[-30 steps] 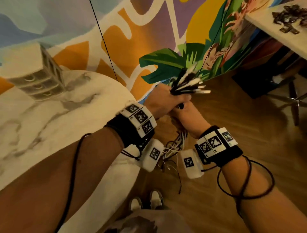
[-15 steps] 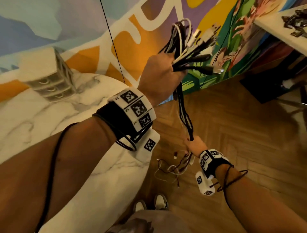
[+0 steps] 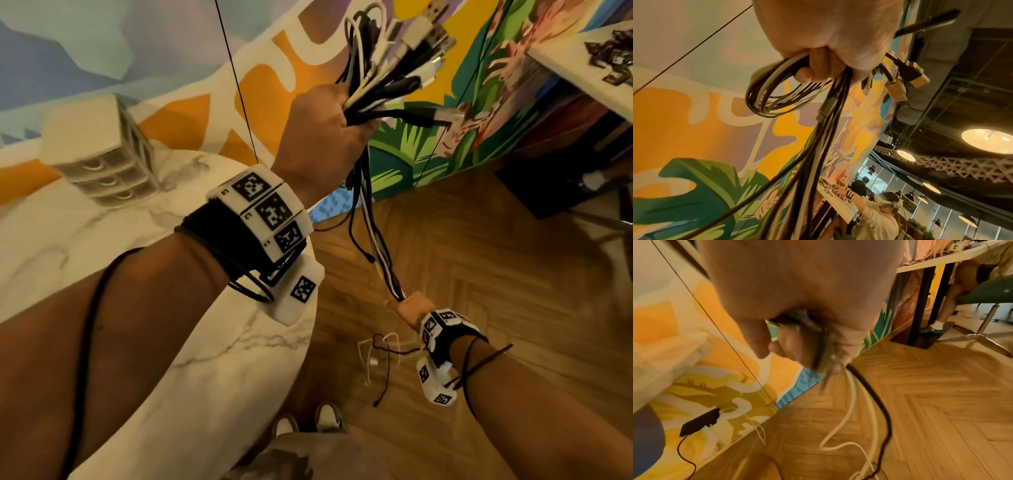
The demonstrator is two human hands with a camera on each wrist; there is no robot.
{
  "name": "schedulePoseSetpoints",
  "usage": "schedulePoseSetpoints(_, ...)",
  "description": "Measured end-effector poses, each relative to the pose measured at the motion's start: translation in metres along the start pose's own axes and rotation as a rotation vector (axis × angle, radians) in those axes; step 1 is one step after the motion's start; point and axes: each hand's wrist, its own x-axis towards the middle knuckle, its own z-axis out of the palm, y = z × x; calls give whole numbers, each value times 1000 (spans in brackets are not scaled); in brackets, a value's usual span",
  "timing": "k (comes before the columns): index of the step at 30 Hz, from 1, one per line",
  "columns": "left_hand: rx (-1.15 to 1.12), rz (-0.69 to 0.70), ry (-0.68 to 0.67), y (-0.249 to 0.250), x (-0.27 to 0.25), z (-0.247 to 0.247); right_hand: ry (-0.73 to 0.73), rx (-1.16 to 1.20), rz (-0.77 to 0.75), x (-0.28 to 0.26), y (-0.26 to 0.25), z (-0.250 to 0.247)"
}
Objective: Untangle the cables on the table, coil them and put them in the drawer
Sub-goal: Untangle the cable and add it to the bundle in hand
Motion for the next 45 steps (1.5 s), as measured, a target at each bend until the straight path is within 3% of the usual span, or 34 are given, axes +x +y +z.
schedulePoseSetpoints(7, -98, -72, -70, -19, -23, 28, -116, -178, -121, 6, 14, 5)
schedulePoseSetpoints(9, -103, -103, -106, -26, -34, 39, -74, -148, -220, 2, 7, -2)
schedulePoseSetpoints(12, -56, -89, -150, -35, -49, 54, 90, 364, -450, -28, -27, -33)
schedulePoseSetpoints(14, -66, -94, -176, -36, -57, 61, -14, 676, -621, -63, -58, -57)
schedulePoseSetpoints(16, -72, -146, -221, -42, -61, 66, -194, 764, -721, -94, -88, -70)
schedulePoseSetpoints(18, -31, -201, -269, -49, -61, 69, -221, 682, -755, -116, -111, -71)
schedulePoseSetpoints(23, 47, -281, -369, -57, -62, 62, -75, 370, -827, -132, -127, -58)
schedulePoseSetpoints(26, 107, -284, -404, -66, -67, 48, 60, 260, -799, -107, -119, -43)
schedulePoseSetpoints(28, 51, -294, -297, -72, -67, 35, 247, 226, -667, -86, -106, -40)
schedulePoseSetpoints(30, 15, -376, -140, -74, -60, 17, 305, 292, -571, -70, -84, -41)
schedulePoseSetpoints(34, 179, -405, 56, -77, -34, -19, 214, 544, -349, -45, -35, -30)
schedulePoseSetpoints(36, 190, -381, 99, -70, -23, -30, 253, 366, -239, -27, -14, -17)
schedulePoseSetpoints(39, 156, -328, 152, -59, -15, -33, 188, 14, -122, -7, 8, 0)
schedulePoseSetpoints(42, -65, -345, 154, -48, -18, -21, 7, -181, -23, 4, 16, 11)
schedulePoseSetpoints(45, -441, -397, 43, -38, -28, 1, -91, -313, -123, 2, 0, 10)
